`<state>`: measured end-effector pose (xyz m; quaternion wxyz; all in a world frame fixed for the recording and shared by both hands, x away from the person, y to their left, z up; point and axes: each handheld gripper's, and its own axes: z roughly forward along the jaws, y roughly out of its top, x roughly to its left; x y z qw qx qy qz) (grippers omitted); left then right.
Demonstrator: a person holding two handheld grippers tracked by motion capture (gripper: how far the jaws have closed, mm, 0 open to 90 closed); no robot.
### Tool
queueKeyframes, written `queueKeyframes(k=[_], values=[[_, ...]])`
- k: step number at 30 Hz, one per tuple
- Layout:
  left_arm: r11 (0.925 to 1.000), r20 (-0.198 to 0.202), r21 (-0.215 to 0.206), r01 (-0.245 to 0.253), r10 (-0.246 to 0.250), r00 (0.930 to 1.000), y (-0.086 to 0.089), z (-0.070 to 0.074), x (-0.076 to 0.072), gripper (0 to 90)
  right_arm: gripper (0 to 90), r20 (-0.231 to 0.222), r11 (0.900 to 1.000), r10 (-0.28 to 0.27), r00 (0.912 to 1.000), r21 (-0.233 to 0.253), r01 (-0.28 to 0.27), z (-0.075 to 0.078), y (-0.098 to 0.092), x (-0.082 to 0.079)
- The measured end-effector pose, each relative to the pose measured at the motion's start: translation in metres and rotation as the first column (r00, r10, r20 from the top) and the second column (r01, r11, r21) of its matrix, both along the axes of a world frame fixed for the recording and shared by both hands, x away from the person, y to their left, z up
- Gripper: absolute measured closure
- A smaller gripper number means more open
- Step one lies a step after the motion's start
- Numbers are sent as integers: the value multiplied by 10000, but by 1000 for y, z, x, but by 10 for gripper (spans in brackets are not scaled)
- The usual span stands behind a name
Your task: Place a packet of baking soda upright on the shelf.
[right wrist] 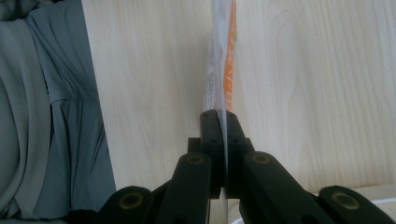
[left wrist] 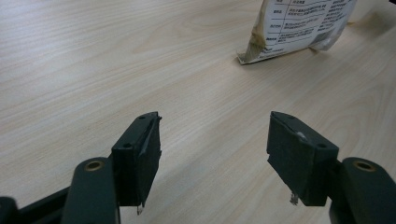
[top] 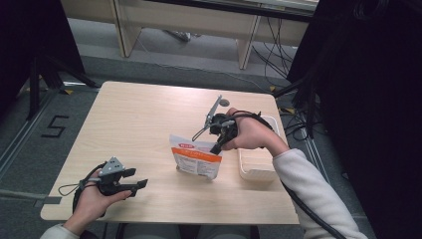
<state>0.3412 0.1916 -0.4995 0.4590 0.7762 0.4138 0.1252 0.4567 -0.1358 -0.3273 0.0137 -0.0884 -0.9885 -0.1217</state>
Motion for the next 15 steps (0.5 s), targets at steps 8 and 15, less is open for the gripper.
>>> queueKeyframes(k=[8, 15], values=[[10000, -3, -9, 8, -8, 10000, 0, 0, 0, 344, 900, 62, 9994, 298, 9995, -194, -296, 6, -1, -2], [10000, -6, -8, 11, -11, 10000, 0, 0, 0, 344, 900, -30, 9988, 316, 9995, -361, -317, 13, -3, 0]])
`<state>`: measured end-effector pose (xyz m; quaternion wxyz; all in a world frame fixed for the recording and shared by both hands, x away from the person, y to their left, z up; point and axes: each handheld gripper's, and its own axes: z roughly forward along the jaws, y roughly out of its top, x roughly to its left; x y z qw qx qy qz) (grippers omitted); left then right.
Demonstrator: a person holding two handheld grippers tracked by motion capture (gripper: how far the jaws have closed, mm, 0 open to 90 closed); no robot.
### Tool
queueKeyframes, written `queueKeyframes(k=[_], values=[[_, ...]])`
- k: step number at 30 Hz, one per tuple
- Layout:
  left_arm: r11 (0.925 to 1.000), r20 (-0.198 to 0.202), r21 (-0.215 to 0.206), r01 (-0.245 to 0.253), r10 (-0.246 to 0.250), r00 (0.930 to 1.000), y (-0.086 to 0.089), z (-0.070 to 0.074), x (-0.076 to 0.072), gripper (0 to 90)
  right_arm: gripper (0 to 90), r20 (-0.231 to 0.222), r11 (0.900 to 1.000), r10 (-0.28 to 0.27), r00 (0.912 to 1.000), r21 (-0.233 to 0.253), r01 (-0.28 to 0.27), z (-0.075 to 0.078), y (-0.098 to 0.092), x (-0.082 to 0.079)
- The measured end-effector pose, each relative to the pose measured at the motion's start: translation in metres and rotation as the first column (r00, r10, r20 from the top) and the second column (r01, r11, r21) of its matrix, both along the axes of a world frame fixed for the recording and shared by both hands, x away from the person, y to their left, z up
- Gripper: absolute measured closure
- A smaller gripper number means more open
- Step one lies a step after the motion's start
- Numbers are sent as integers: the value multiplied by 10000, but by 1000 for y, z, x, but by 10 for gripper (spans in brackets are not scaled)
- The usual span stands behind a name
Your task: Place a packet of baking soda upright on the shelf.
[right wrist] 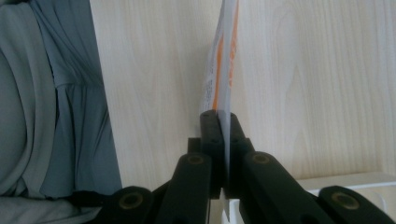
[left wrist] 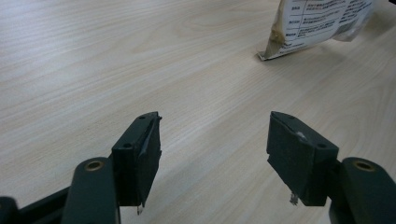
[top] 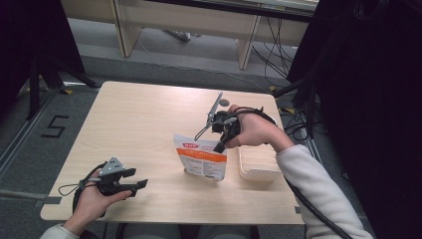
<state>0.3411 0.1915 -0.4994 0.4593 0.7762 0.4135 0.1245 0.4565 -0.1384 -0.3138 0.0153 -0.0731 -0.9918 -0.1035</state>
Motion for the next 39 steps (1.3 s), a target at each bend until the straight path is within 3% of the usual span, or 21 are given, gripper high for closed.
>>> queueKeyframes(k=[1, 5, 7, 9, 10, 13, 17, 19, 21, 27, 28, 32, 39], values=[[10000, 0, 0, 0, 0, 10000, 0, 0, 0, 344, 900, -51, 9998, -207, 9998, 0, 207, 2, 0, -2], [10000, -43, -71, -22, 22, 10000, -1, 0, 0, 344, 900, -50, 9997, 114, 9999, -196, -115, 5, -3, 2], [10000, -65, -68, -24, 24, 10000, -1, 0, 0, 344, 900, -199, 9992, -286, 9994, -286, 281, 7, -4, -1], [10000, -45, -61, -25, 25, 10000, 0, 0, 0, 344, 900, -13, 9992, 67, 10000, -393, -67, 9, -6, 1], [10000, -41, -53, -39, 39, 10000, 0, 0, 0, 345, 900, -70, 9990, -170, 9998, -403, 167, 11, -6, -1], [10000, 2, -31, 22, -22, 10000, 0, 0, 0, 345, 900, 47, 9984, -71, 10000, -554, 74, 14, -9, -1], [10000, -60, -65, -27, 26, 10000, -1, 0, 0, 345, 900, 37, 9988, -177, 9998, -464, 179, 18, -12, 0], [10000, -59, -69, -30, 29, 10000, -1, 0, 0, 344, 900, 229, 9990, 37, 9997, -437, -27, 22, -14, 2], [10000, -68, -77, -30, 30, 10000, -1, 0, 0, 345, 900, 148, 9991, -202, 9997, -369, 208, 25, -15, -1], [10000, -66, -79, -36, 35, 10000, -1, 0, 0, 345, 900, 355, 9989, 10, 9994, -477, 7, 34, -20, 2], [10000, -65, -80, -32, 32, 10000, -1, 0, 0, 345, 900, 197, 9984, -267, 9994, -493, 277, 36, -20, 0], [10000, -63, -82, -34, 34, 10000, -1, 0, 0, 345, 900, 380, 9984, -192, 9991, -520, 211, 41, -22, 1], [10000, -54, -71, -32, 31, 10000, -1, 0, 0, 345, 900, 408, 9992, -335, 9986, -218, 344, 55, -24, 1]])
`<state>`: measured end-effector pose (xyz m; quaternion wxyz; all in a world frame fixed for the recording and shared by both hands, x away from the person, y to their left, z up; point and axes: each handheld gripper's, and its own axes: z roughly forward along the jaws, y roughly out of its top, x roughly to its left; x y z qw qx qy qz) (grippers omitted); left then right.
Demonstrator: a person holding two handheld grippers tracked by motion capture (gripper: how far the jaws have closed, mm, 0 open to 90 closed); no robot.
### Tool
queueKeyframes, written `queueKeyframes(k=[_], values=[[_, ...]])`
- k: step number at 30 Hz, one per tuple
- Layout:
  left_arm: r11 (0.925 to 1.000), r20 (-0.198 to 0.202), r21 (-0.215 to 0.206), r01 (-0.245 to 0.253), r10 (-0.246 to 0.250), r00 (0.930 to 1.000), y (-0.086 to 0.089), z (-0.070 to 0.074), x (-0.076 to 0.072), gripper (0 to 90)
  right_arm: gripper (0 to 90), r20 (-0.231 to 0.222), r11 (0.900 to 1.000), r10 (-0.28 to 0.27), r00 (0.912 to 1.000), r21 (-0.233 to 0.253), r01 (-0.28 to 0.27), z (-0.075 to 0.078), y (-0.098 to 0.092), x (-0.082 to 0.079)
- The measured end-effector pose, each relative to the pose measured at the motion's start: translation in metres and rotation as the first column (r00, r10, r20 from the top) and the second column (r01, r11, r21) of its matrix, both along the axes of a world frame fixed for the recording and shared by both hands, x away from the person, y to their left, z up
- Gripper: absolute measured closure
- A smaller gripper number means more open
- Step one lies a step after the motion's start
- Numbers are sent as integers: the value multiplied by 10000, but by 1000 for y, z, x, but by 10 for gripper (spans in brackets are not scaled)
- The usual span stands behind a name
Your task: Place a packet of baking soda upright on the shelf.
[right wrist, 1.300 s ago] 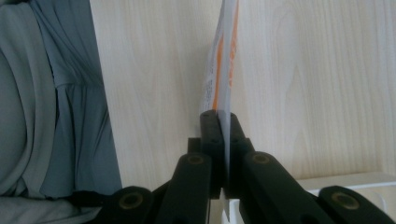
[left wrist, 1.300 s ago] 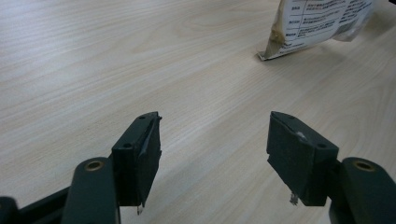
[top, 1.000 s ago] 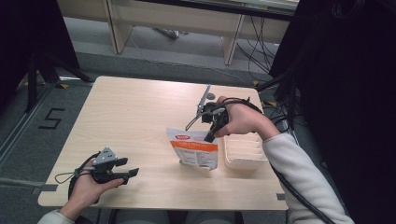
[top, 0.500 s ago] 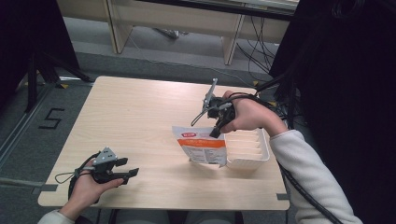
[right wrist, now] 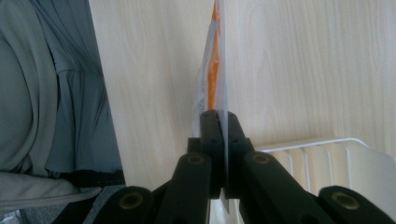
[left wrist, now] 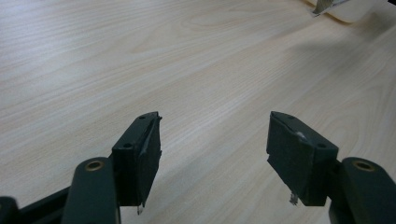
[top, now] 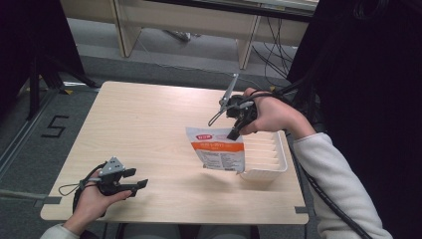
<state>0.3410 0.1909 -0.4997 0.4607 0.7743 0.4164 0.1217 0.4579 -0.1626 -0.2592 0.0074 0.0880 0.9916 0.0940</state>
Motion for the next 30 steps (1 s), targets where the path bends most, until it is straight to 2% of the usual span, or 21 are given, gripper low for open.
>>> queueKeyframes(k=[3, 6, 9, 12, 17, 18, 20, 23, 30], values=[[10000, -8, 2, 9, -9, 10000, 0, 0, 0, 345, 900, 156, 9994, 327, 9993, -86, -325, 2, -1, 3], [10000, -9, -3, 8, -8, 10000, 0, 0, 0, 345, 900, 184, 10000, -1, 9998, -86, 2, 9, -3, 2], [10000, -13, -12, 6, -6, 10000, 0, 0, 0, 346, 900, 279, 9999, 159, 9995, 63, -161, 12, -5, 4], [10000, -13, -11, -1, 1, 10000, 0, 0, 0, 346, 900, 241, 10000, -34, 9997, 27, 33, 16, -7, 4], [10000, -31, -28, 0, 0, 10000, -1, 0, 0, 346, 900, 327, 10000, 17, 9995, -23, -16, 19, -9, 5], [10000, -15, -24, 1, -1, 10000, 0, 0, 0, 345, 900, 331, 9998, -181, 9993, -65, 184, 20, -10, 4], [10000, -12, -12, 1, -1, 10000, 0, 0, 0, 346, 900, 337, 10000, 2, 9994, -74, 0, 21, -12, 5], [10000, -30, -21, 1, -1, 10000, 0, 0, 0, 345, 900, 352, 9997, -201, 9992, -135, 206, 24, -14, 5], [10000, 1, -5, 18, -18, 10000, 0, 0, 0, 346, 900, 392, 9999, -35, 9992, -93, 38, 25, -18, 7]])
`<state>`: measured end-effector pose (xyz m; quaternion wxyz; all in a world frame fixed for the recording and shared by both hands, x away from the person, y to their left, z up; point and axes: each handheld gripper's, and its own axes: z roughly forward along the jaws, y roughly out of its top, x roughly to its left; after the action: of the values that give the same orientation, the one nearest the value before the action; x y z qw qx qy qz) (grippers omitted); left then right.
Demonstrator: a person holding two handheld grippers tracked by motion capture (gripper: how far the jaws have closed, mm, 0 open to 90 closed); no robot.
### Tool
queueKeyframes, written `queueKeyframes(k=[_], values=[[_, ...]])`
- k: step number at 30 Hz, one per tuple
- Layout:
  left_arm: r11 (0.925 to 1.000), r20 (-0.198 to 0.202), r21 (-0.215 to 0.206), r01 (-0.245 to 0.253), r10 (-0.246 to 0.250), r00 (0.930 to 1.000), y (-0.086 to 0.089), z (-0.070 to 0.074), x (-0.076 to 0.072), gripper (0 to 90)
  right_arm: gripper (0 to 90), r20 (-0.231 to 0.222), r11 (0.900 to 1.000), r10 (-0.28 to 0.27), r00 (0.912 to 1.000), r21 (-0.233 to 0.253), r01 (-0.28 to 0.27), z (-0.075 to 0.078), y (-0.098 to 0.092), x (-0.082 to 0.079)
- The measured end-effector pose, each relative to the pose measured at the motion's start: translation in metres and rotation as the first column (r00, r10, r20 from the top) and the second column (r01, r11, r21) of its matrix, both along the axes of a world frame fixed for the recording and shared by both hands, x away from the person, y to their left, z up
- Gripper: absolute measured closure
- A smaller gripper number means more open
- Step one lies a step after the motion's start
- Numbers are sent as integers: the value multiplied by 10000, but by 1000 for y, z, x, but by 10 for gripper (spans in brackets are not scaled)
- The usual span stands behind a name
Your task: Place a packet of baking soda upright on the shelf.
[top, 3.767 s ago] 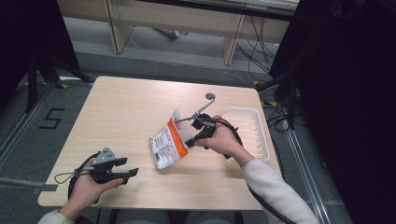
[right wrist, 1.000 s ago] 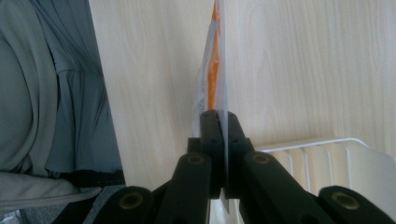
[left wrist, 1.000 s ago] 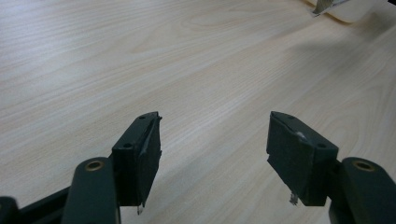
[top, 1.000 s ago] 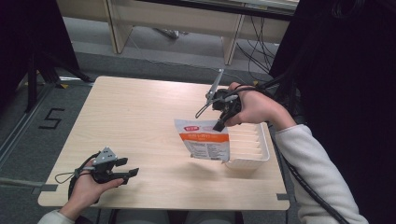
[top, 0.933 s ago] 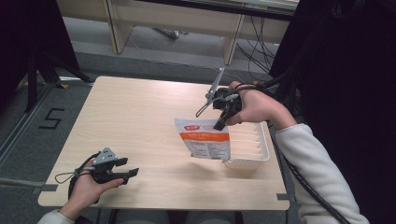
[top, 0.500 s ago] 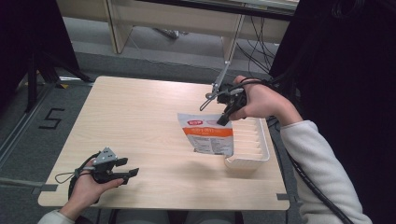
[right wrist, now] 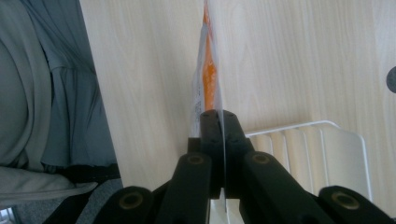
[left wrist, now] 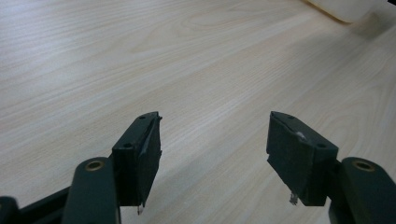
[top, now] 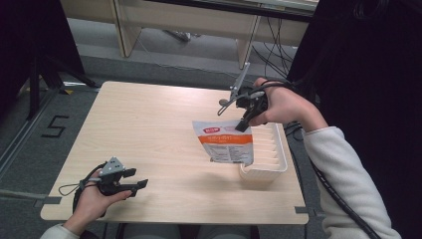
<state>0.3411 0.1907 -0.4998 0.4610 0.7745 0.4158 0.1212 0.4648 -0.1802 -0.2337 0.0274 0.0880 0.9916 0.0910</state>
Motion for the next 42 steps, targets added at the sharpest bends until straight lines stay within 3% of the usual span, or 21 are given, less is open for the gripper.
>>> queueKeyframes(k=[3, 6, 9, 16, 17, 20, 24, 25, 42], values=[[10000, -31, -22, -19, 19, 10000, 0, 0, 0, 346, 900, 31, 9997, -248, 9997, 28, 248, 2, -2, 0], [10000, 44, 27, 38, -38, 10000, 0, 0, 0, 346, 900, 118, 10000, 26, 9999, 71, -27, 4, -6, 3], [10000, -28, -32, -23, 23, 10000, 0, 0, 0, 346, 900, 40, 9995, -303, 9995, 53, 302, 5, -7, 2], [10000, -43, -38, -26, 26, 10000, 0, 0, 0, 346, 900, 42, 9997, -243, 9997, -31, 243, 4, -12, 4], [10000, -51, -33, -25, 25, 10000, 0, 0, 0, 346, 900, 19, 9987, -491, 9988, -95, 491, 4, -13, 3], [10000, -43, -35, -27, 27, 10000, 0, 0, 0, 346, 900, 146, 9994, -312, 9994, -135, 314, 3, -14, 4], [10000, -46, -36, -27, 27, 10000, 0, 0, 0, 346, 900, 44, 9992, -378, 9993, -144, 379, 1, -18, 5], [10000, -42, -30, -28, 28, 10000, 0, 0, 0, 346, 900, -10, 9978, -607, 9982, -254, 607, 1, -20, 4], [10000, 30, 52, 2, -2, 10000, 0, 0, 0, 346, 900, -88, 9956, -872, 9961, -344, 869, 1, -38, 8]])
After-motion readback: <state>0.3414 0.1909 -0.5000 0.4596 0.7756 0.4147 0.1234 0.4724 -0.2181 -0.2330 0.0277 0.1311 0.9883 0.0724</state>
